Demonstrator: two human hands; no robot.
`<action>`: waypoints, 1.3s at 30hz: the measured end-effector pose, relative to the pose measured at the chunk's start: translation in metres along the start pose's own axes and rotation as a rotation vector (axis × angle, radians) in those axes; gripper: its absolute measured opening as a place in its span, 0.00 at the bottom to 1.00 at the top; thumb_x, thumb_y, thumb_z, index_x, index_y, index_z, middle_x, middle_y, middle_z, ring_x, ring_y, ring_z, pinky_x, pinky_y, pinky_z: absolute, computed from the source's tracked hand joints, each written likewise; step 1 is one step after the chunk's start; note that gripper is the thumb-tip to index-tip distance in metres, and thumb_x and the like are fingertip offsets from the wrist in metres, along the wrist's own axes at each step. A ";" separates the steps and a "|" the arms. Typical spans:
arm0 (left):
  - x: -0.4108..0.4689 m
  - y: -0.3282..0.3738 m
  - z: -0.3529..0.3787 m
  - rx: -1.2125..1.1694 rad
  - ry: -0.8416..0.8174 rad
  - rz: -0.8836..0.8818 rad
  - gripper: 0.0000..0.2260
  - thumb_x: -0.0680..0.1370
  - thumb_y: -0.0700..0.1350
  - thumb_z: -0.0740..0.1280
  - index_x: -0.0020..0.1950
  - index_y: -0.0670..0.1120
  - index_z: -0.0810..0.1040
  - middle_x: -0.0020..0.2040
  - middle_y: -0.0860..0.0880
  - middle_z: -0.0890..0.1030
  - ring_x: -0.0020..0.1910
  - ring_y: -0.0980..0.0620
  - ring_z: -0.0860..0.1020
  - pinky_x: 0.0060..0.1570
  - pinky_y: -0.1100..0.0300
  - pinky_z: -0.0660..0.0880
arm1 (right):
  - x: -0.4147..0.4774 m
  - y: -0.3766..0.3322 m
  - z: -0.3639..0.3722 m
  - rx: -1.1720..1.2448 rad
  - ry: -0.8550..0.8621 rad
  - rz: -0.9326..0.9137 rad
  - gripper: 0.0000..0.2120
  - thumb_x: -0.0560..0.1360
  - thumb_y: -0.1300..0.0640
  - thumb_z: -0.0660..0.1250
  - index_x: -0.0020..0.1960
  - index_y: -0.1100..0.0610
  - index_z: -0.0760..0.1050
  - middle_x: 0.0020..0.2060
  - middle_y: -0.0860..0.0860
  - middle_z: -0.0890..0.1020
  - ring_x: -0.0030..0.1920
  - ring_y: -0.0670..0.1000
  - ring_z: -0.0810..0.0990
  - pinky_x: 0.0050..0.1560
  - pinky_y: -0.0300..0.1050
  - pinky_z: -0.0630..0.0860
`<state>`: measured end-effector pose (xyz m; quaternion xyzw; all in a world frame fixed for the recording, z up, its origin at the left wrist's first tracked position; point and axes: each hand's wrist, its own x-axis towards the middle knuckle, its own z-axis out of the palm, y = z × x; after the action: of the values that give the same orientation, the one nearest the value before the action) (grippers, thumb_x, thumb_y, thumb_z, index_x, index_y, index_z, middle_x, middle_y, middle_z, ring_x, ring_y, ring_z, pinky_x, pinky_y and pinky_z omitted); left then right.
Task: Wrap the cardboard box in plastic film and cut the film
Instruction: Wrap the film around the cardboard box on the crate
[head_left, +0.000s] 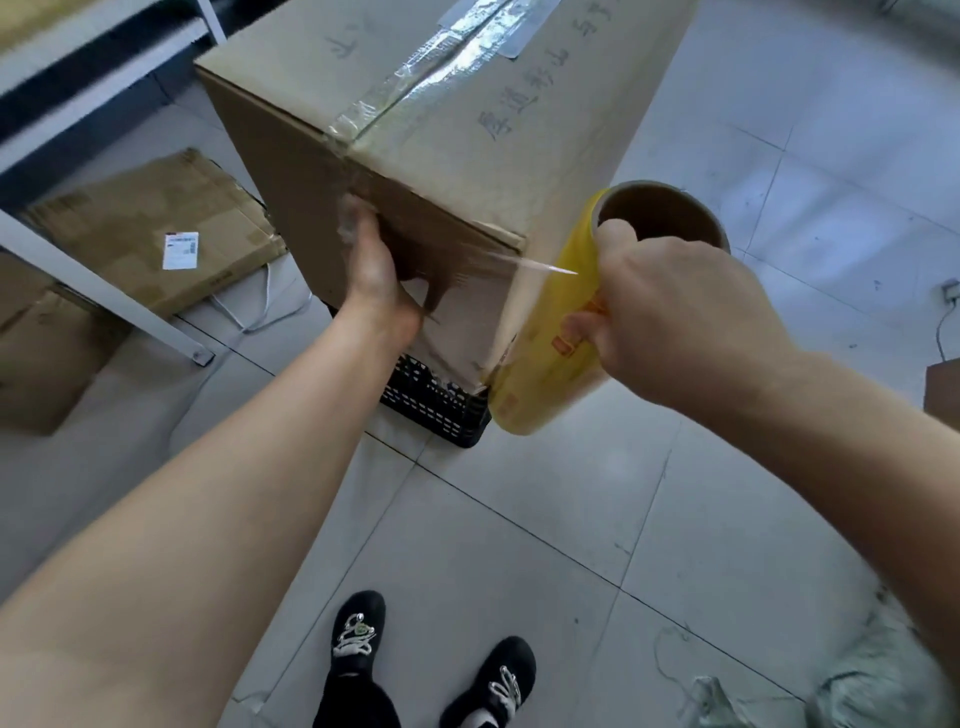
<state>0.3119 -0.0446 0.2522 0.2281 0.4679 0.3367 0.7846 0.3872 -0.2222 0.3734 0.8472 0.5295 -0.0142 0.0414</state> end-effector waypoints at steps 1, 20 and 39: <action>0.000 0.000 0.000 -0.005 0.009 -0.002 0.26 0.78 0.67 0.53 0.59 0.48 0.77 0.43 0.50 0.80 0.43 0.51 0.79 0.50 0.49 0.70 | 0.004 0.003 -0.001 -0.008 0.010 -0.006 0.18 0.77 0.48 0.64 0.46 0.57 0.57 0.29 0.49 0.59 0.29 0.52 0.59 0.26 0.44 0.52; -0.025 -0.008 -0.035 -0.098 0.158 0.010 0.12 0.81 0.51 0.58 0.57 0.50 0.77 0.58 0.47 0.79 0.62 0.49 0.76 0.66 0.45 0.69 | 0.036 0.027 0.003 0.041 0.070 -0.152 0.18 0.76 0.46 0.65 0.46 0.56 0.60 0.33 0.49 0.64 0.35 0.55 0.67 0.32 0.46 0.60; -0.118 0.026 0.090 1.147 -0.321 0.894 0.06 0.76 0.45 0.65 0.44 0.48 0.81 0.36 0.54 0.80 0.33 0.57 0.75 0.34 0.64 0.71 | 0.042 0.049 0.029 0.096 0.382 -0.291 0.14 0.60 0.55 0.78 0.32 0.55 0.73 0.19 0.48 0.73 0.19 0.54 0.69 0.30 0.37 0.60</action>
<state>0.3443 -0.1184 0.3792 0.8167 0.3126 0.2893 0.3893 0.4503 -0.2080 0.3441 0.7504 0.6426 0.1154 -0.1025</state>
